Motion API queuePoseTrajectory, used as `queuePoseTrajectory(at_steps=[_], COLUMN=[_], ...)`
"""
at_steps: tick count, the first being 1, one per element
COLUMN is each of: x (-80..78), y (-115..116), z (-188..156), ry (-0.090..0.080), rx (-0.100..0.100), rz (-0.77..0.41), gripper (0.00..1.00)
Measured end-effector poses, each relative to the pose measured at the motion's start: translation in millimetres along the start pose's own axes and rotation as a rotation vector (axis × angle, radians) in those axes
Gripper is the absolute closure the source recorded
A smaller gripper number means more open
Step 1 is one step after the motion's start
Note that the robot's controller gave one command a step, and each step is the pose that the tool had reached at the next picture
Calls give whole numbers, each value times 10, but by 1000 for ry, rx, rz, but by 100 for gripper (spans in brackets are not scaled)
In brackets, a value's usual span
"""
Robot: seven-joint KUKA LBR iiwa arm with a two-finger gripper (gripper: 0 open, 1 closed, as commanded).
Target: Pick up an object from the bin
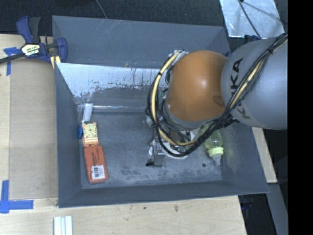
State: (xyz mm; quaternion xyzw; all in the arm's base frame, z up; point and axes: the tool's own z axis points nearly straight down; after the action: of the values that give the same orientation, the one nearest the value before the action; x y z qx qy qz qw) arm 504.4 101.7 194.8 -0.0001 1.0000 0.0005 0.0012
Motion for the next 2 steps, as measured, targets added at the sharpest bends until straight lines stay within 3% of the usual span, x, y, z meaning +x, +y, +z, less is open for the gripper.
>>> queuePoseTrajectory(at_steps=[1,2], x=[80,-142], y=[-437,-609], z=[310,780], ry=[-4,-2], rx=[-1,5], rz=[-62,-14], gripper=[0,0])
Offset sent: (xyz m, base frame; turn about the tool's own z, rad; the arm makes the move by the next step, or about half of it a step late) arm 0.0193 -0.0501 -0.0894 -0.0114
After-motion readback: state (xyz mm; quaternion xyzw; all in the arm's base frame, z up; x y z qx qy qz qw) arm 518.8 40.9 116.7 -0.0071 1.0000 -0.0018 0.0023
